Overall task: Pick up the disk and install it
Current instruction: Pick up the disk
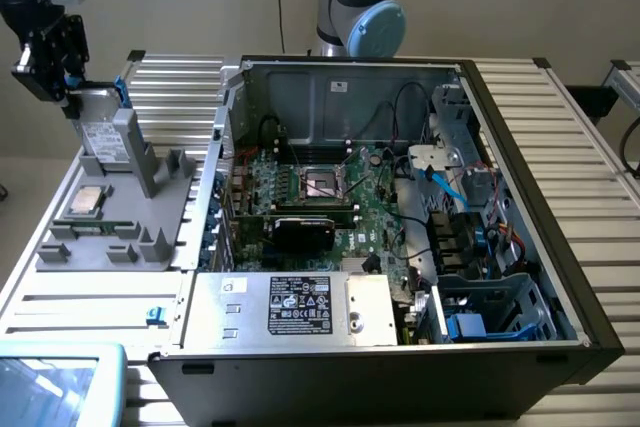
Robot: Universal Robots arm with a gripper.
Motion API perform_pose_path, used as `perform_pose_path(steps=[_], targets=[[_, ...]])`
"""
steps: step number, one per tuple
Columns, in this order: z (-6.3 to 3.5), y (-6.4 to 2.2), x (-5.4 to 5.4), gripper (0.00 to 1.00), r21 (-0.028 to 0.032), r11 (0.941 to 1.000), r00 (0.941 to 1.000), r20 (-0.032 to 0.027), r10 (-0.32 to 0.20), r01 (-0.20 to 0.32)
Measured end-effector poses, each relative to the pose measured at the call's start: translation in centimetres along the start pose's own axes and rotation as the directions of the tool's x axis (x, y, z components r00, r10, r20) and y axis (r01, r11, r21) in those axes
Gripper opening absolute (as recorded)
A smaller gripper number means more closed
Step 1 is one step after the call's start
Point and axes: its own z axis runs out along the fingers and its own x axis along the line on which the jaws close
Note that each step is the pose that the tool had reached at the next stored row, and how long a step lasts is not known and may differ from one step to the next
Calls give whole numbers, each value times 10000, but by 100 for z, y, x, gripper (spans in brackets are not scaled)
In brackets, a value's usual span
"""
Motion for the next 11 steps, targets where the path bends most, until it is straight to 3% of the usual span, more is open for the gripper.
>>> perform_pose_path(steps=[6,11], targets=[[-1,0,0,47,-6,10000,10000,71,0,0],[-1,0,0,47,-6,10000,10000,79,0,0]])
